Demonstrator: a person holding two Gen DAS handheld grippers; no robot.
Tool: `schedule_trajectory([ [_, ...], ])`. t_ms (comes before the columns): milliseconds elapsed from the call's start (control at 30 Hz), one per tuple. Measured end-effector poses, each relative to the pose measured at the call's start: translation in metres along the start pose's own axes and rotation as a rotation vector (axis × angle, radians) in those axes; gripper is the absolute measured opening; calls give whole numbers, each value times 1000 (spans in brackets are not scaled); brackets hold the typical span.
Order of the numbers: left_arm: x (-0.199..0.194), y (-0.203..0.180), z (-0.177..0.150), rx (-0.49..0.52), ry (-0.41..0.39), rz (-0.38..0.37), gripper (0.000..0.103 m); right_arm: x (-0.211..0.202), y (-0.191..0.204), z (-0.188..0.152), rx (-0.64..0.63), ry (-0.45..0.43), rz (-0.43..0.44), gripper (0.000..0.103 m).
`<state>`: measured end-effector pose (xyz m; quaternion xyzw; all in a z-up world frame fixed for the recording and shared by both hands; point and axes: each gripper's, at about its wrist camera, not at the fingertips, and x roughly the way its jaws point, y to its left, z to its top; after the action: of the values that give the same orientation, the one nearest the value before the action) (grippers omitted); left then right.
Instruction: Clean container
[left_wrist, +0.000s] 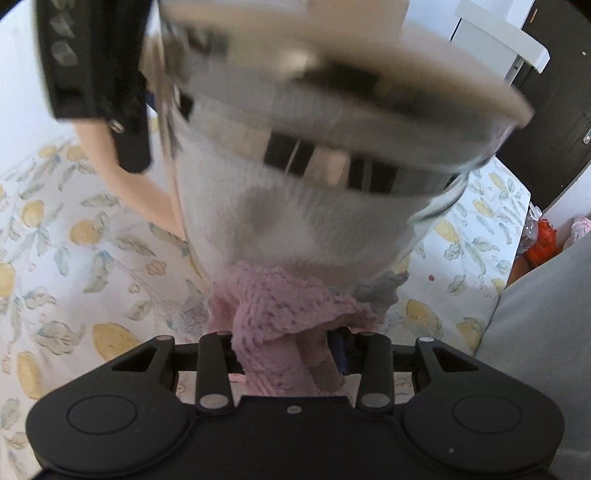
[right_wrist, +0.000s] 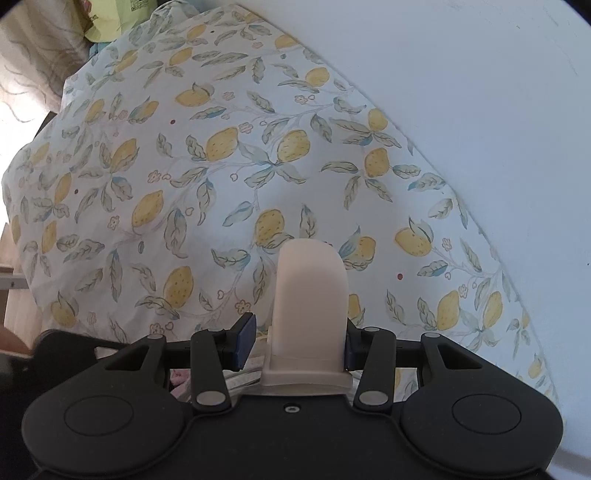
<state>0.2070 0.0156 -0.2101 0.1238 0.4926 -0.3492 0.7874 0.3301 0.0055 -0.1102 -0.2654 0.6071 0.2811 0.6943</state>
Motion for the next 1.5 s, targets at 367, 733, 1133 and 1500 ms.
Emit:
schedule_trajectory([
  [367, -6, -1, 3, 16, 5, 6, 37, -1, 11, -1, -42, -4, 0, 51],
  [733, -64, -20, 18, 123, -75, 58, 37, -2, 21, -3, -84, -6, 2, 51],
  [1133, -88, -17, 25, 151, -107, 34, 39, -2, 32, -5, -130, -9, 5, 51],
  [1500, -45, -17, 17, 144, -82, 31, 40, -2, 31, -6, -123, 0, 25, 51],
])
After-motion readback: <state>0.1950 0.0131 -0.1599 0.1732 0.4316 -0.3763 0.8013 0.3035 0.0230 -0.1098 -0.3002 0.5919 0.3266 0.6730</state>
